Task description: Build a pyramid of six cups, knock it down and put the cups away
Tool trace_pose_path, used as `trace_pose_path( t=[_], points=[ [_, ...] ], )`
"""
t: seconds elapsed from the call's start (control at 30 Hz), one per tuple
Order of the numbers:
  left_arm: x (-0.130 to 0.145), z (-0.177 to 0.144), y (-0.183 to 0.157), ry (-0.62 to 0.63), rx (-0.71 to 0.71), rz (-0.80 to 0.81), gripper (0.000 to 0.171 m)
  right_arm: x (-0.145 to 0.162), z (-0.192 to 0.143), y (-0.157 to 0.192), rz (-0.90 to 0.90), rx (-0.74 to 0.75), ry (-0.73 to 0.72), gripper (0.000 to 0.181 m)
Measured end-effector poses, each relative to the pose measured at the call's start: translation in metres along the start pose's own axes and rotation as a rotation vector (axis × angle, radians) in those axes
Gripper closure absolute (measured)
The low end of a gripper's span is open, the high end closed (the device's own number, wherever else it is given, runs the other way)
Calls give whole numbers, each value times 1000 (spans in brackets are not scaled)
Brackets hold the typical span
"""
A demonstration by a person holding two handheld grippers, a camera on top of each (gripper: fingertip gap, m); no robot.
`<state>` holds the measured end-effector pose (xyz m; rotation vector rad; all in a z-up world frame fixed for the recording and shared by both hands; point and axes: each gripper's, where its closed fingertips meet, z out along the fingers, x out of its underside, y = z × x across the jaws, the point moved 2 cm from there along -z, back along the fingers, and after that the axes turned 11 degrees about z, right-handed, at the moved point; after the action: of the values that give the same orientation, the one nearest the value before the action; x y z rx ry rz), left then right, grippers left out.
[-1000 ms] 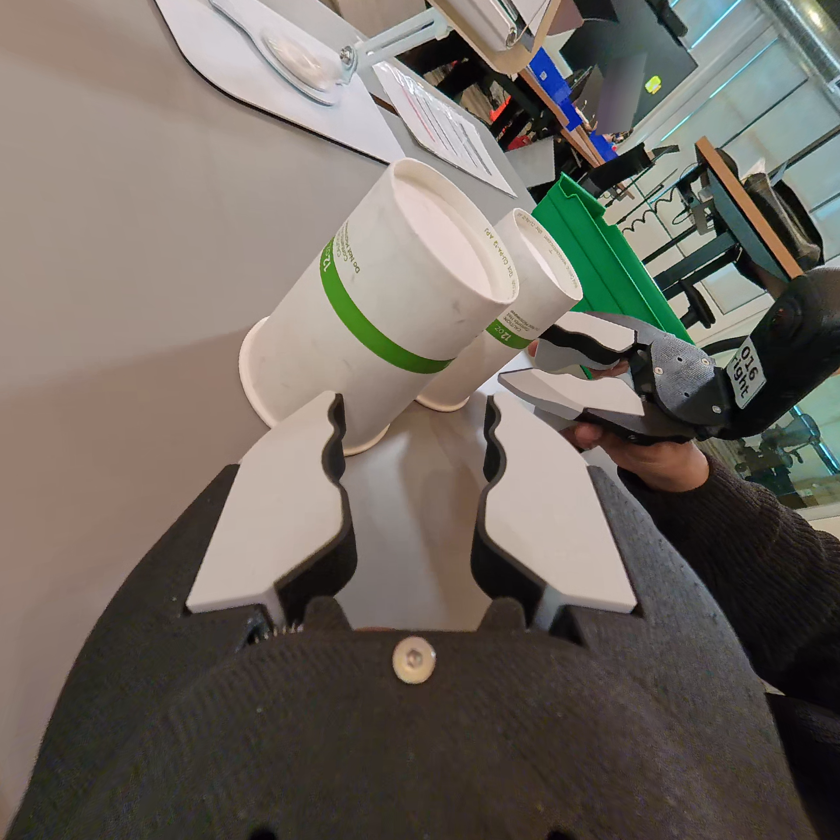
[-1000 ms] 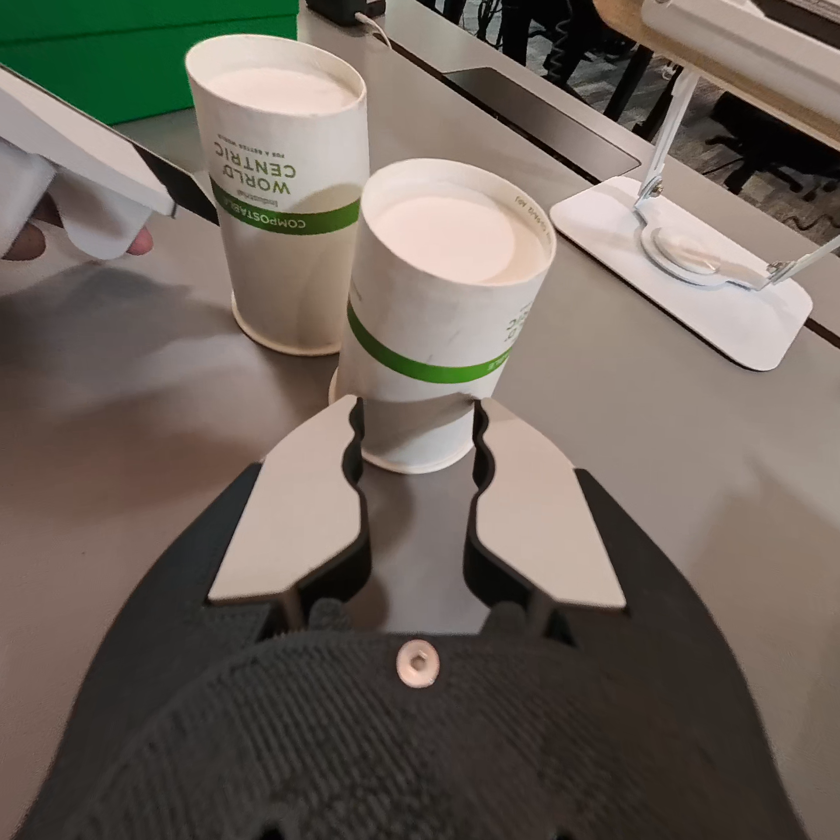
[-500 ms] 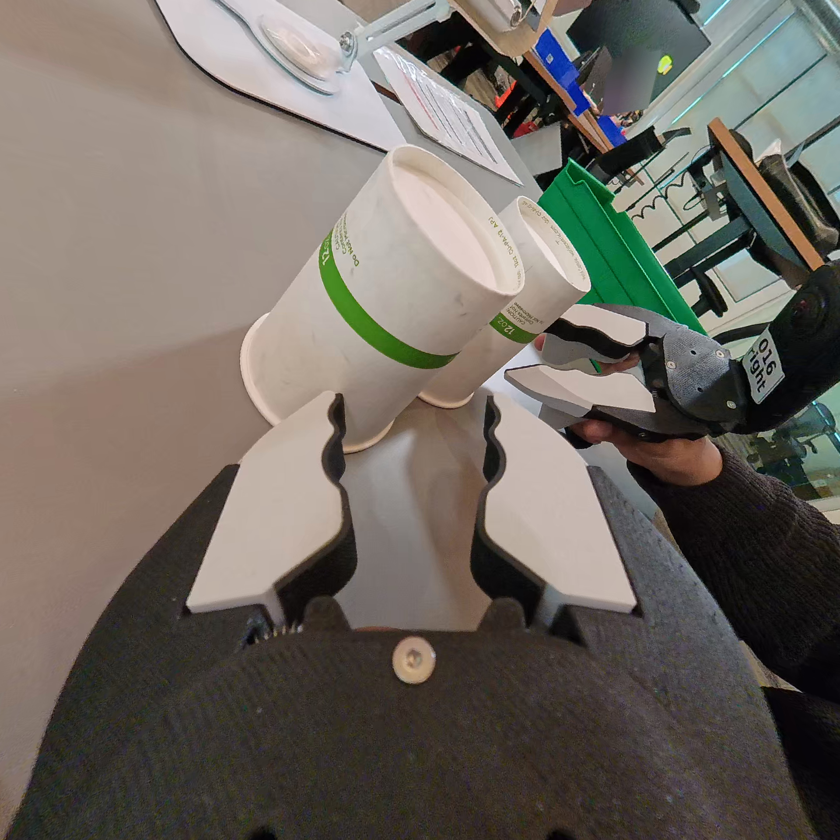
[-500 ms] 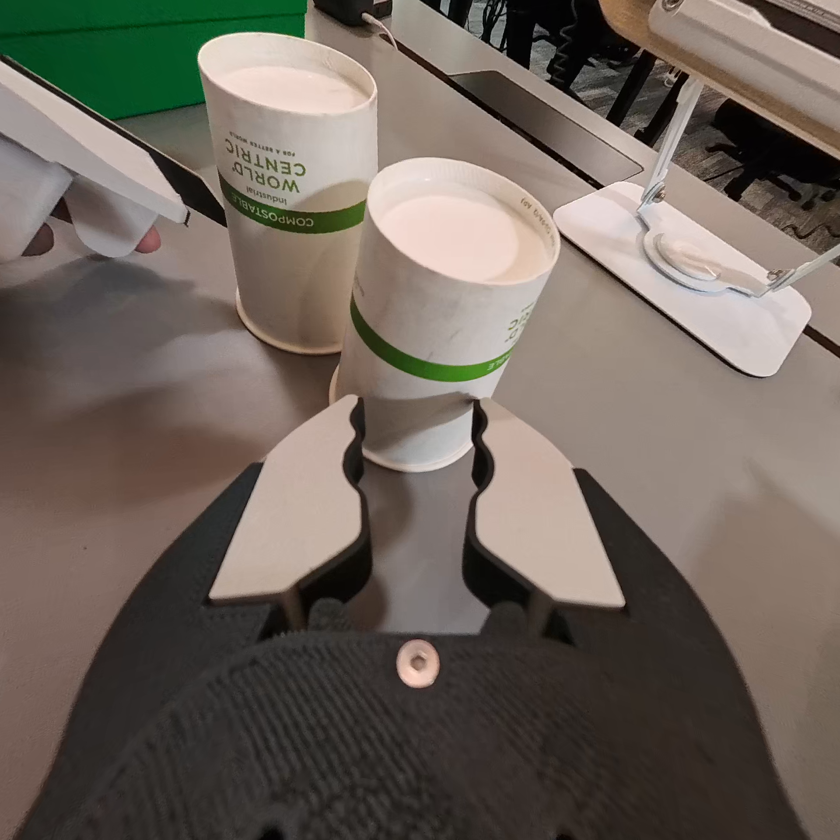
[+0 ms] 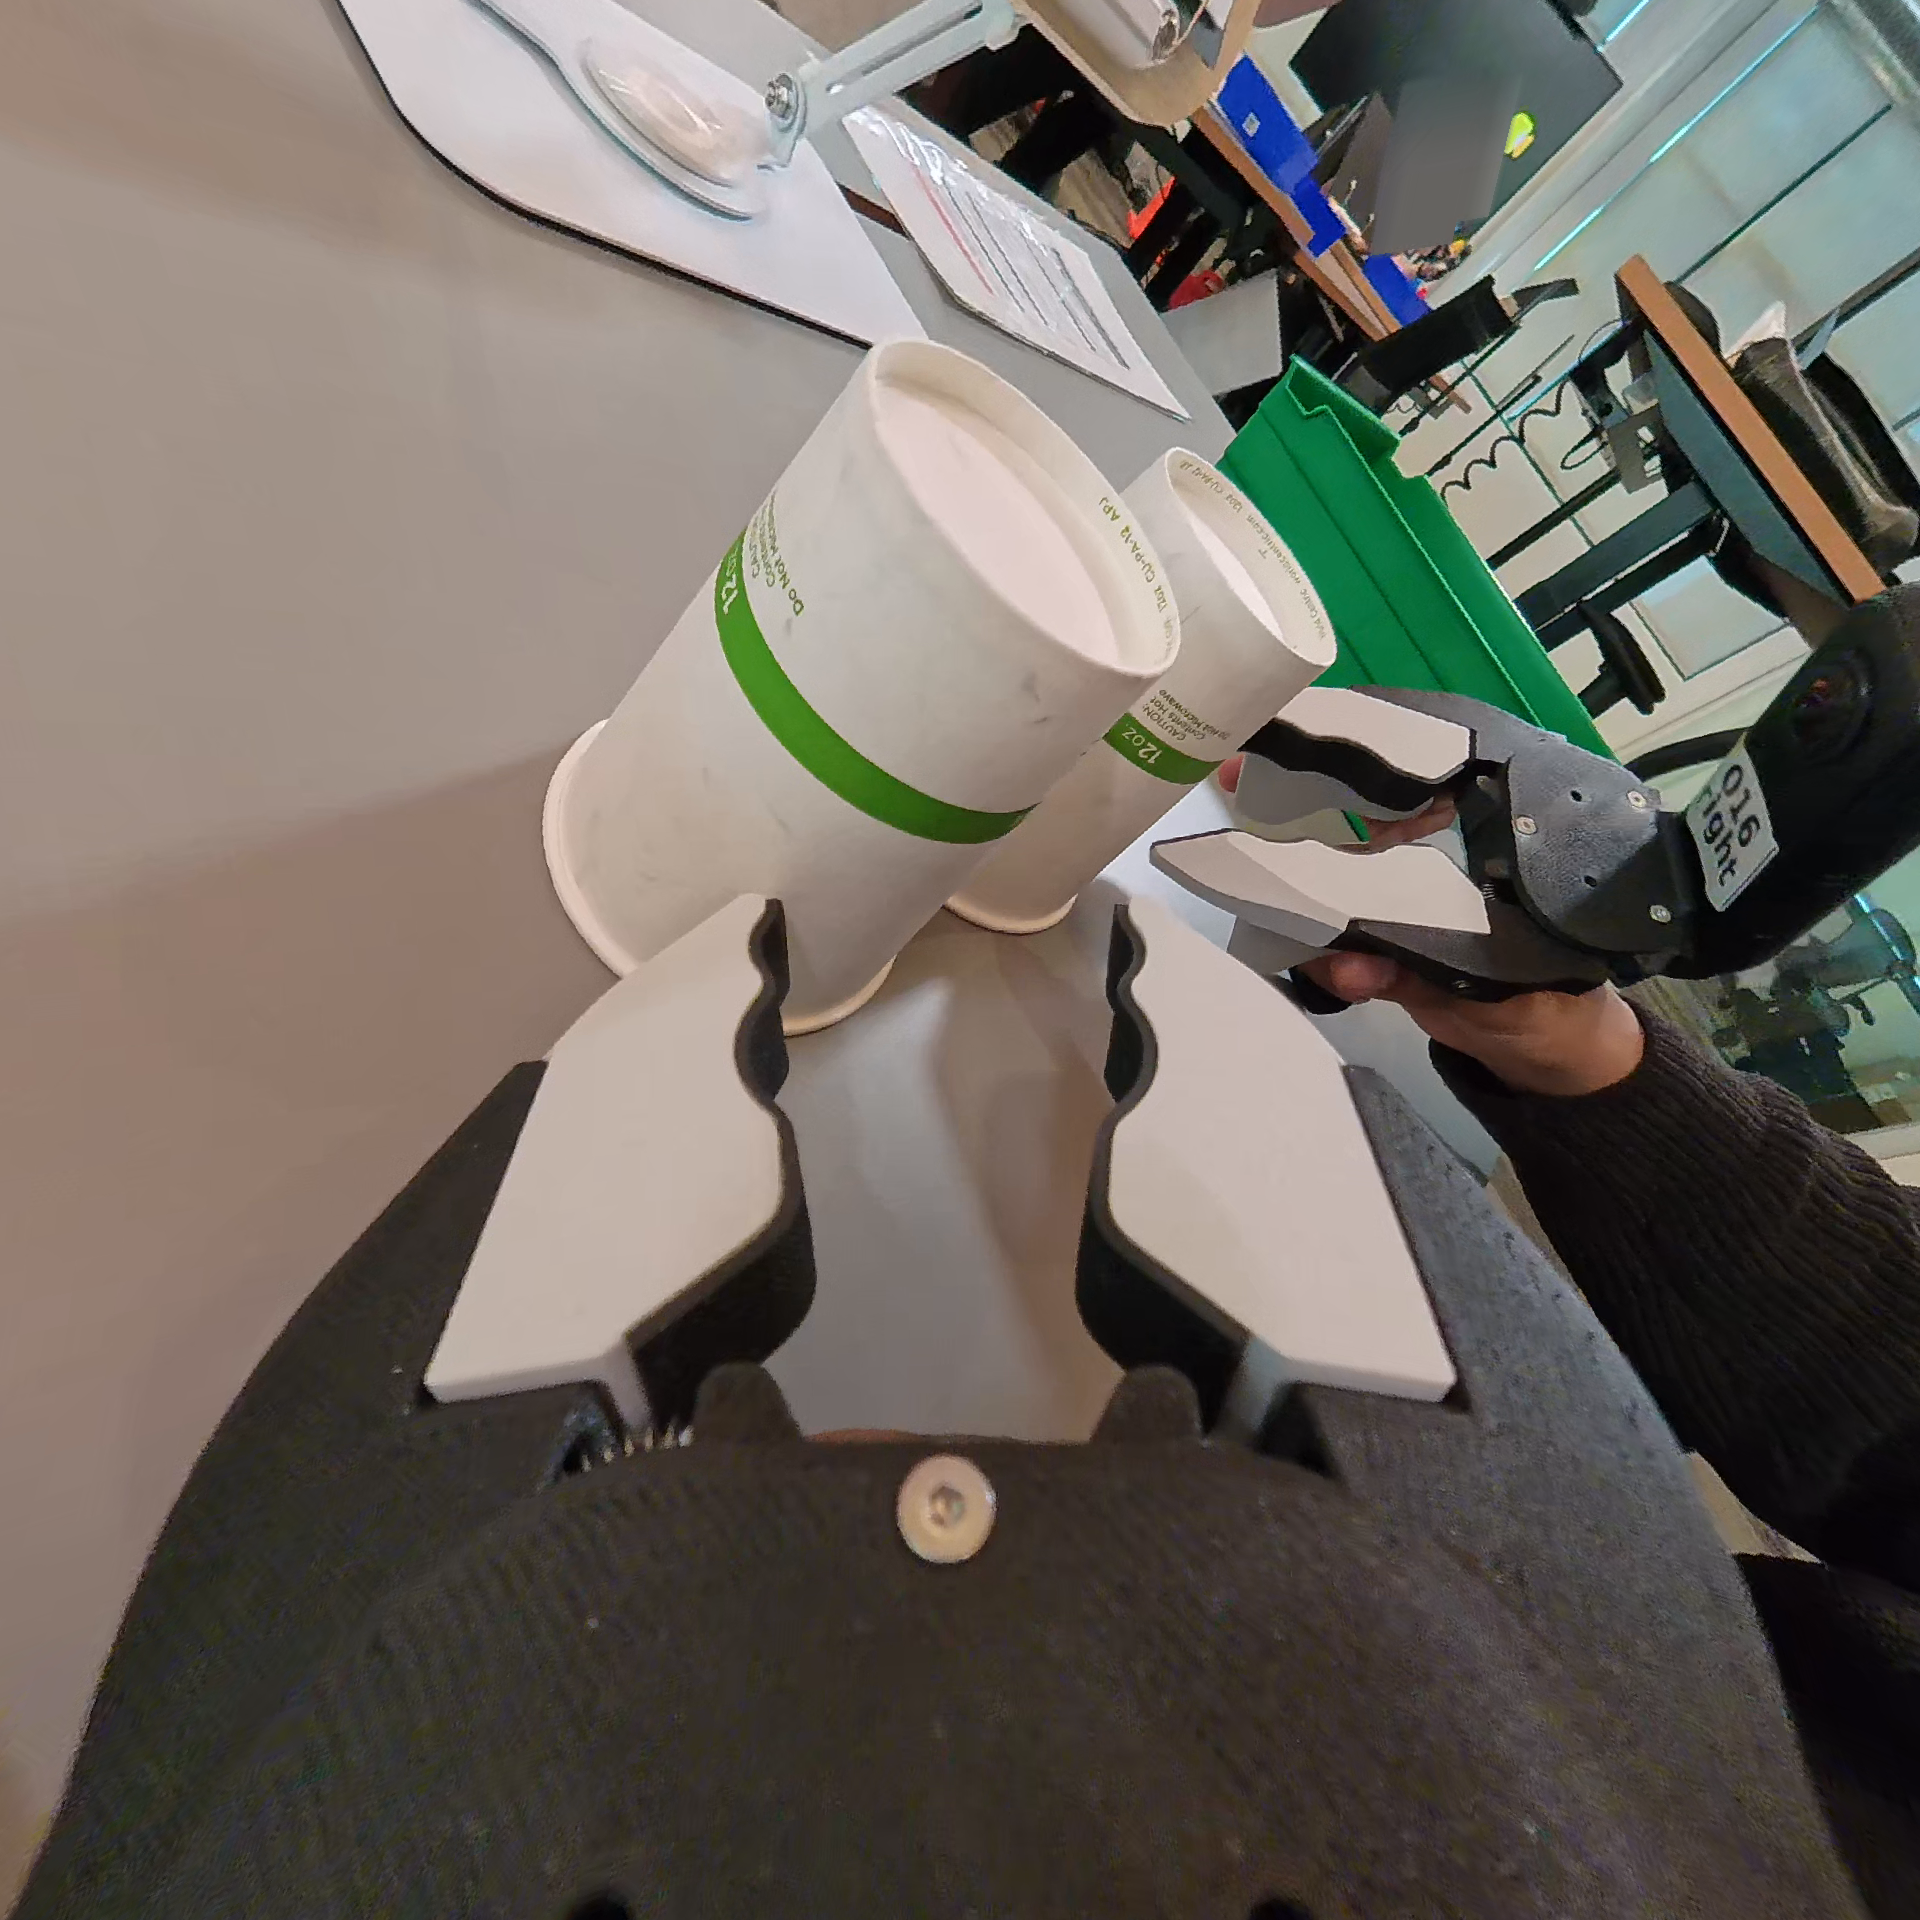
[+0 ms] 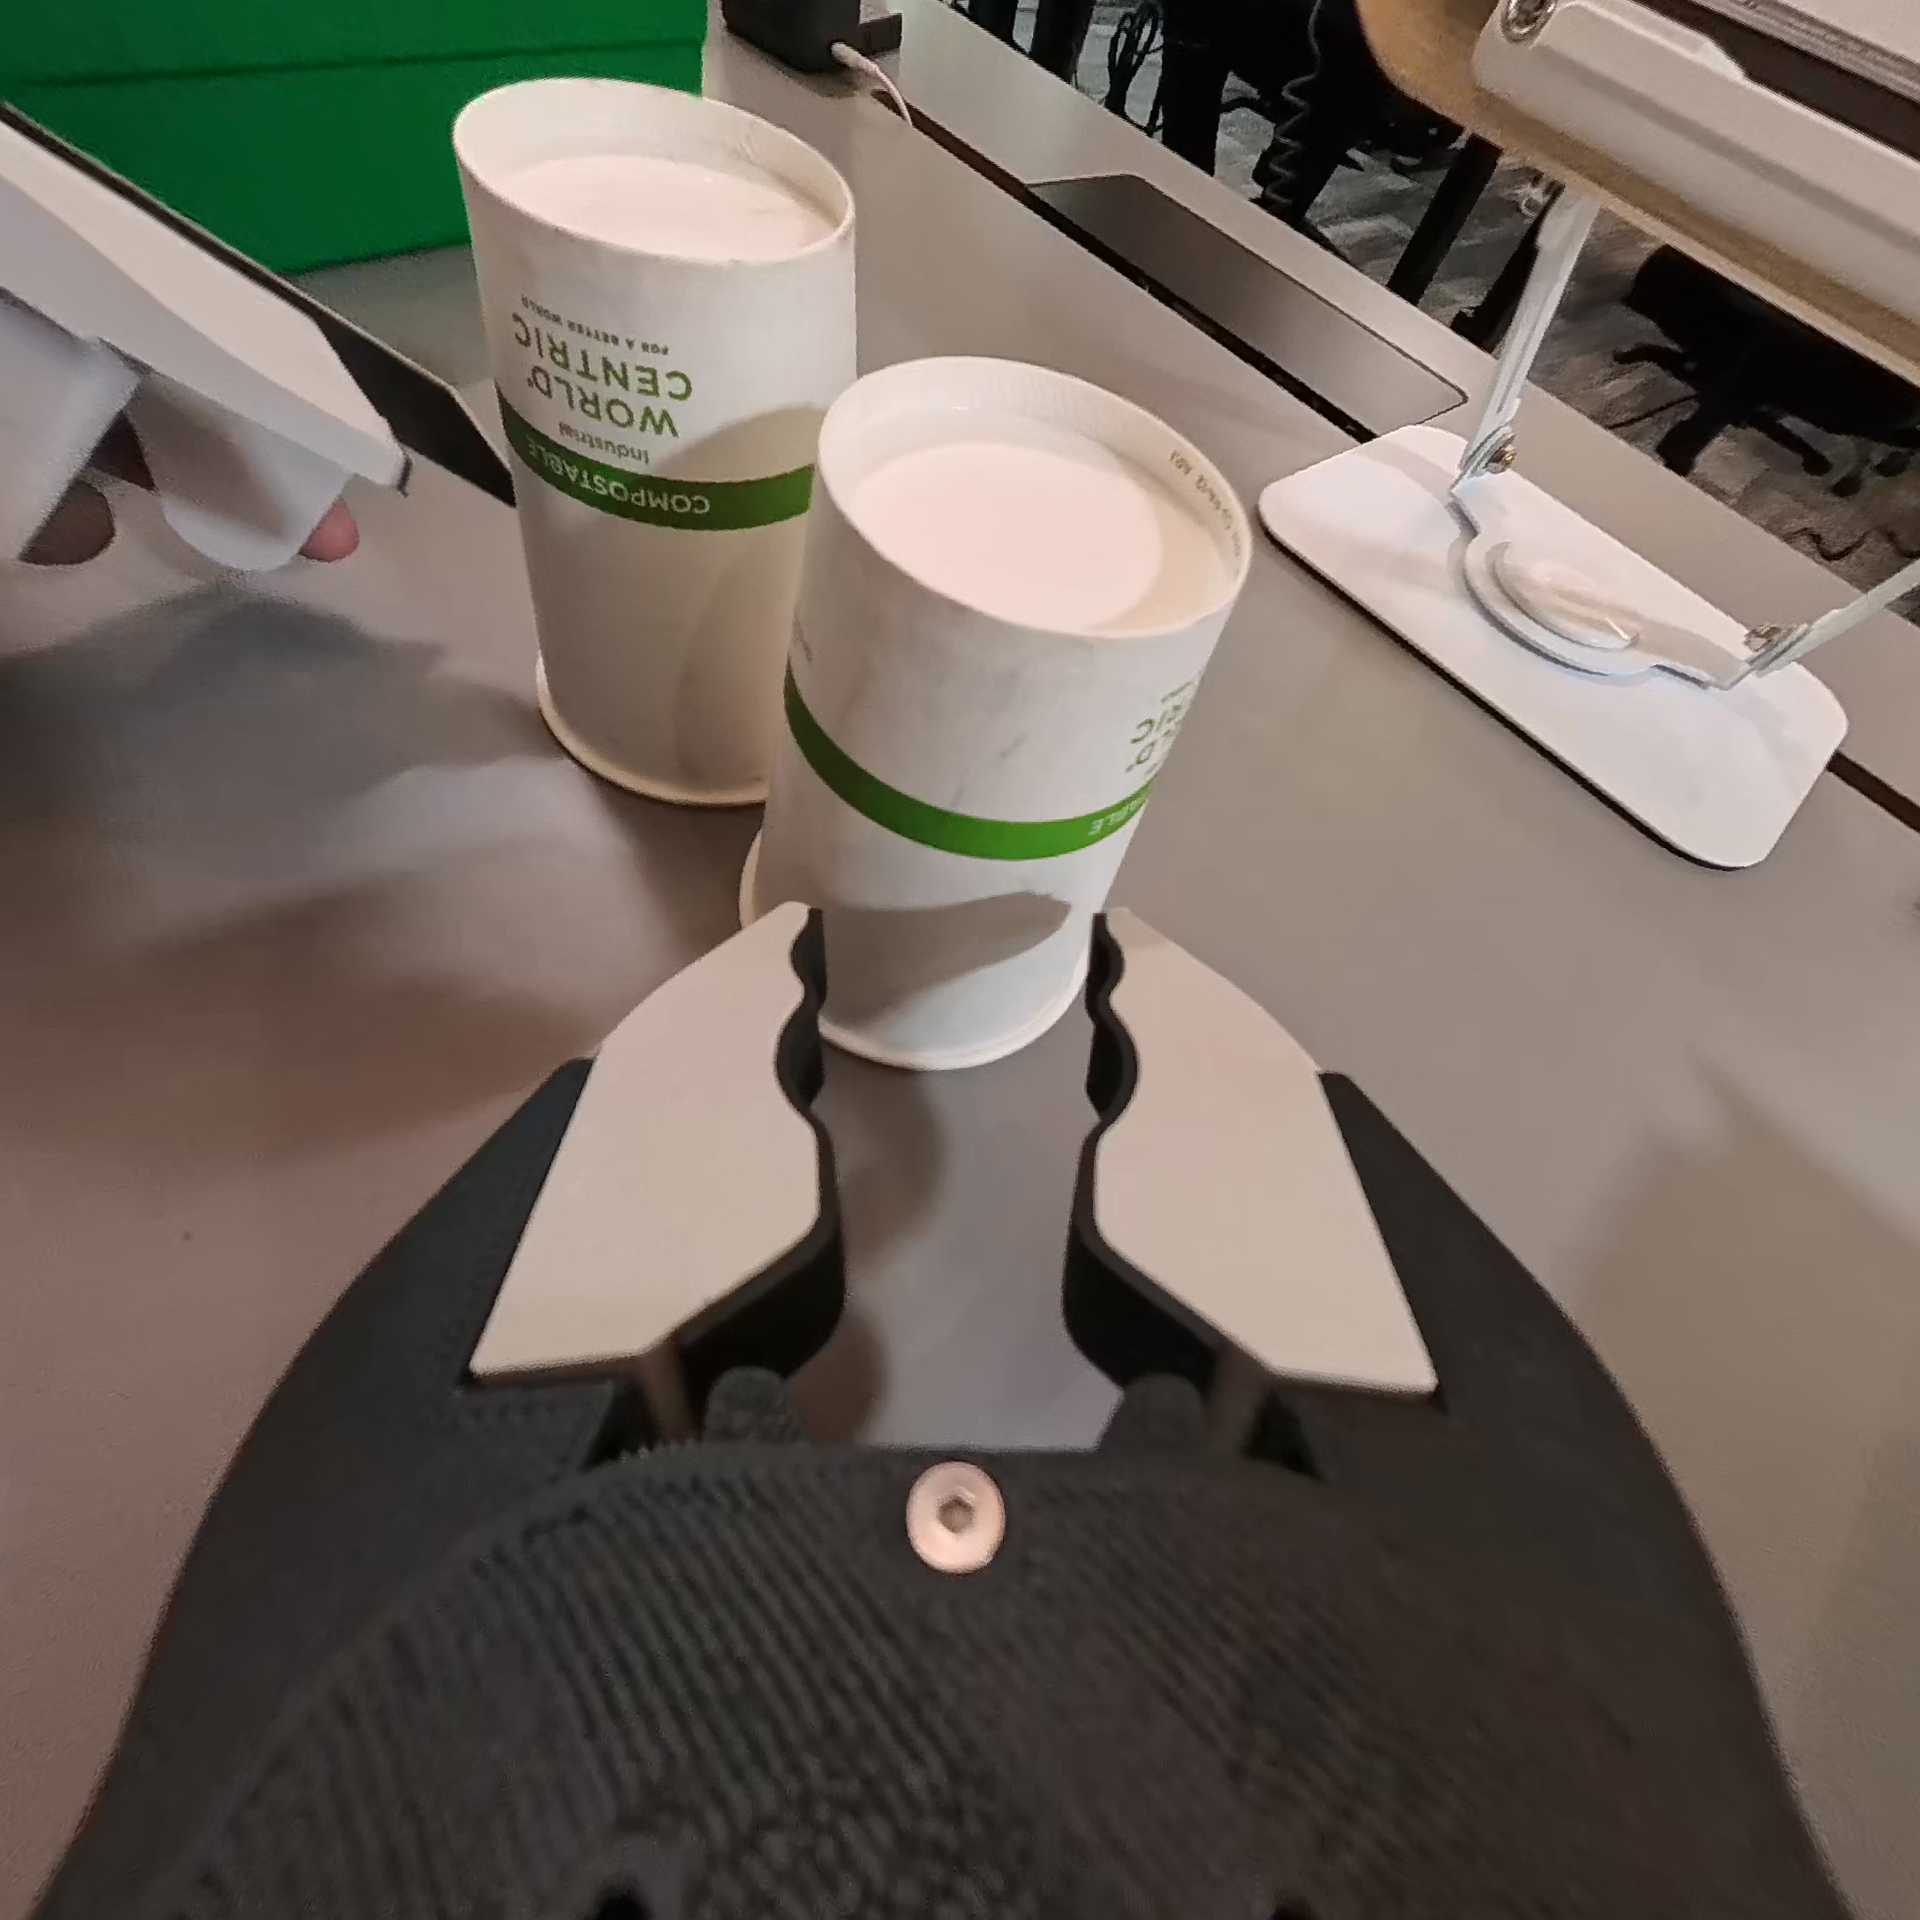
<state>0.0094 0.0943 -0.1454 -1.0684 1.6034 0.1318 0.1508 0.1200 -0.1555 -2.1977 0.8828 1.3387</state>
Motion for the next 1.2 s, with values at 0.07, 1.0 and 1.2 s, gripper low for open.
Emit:
trace_pose_path(
  t=[0.07, 1.0, 1.2],
  points=[
    [-2, -1, -2, -11, 8, 8, 111, -4, -2, 0, 32, -21, -19, 129],
    [-42, -160, 43, -373, -862, 388, 113, -89, -100, 21, 206, -136, -545, 142],
    [-1, -172, 86, -154, -917, 298, 126, -45, -92, 58, 314, -356, -357, 151]
  ],
)
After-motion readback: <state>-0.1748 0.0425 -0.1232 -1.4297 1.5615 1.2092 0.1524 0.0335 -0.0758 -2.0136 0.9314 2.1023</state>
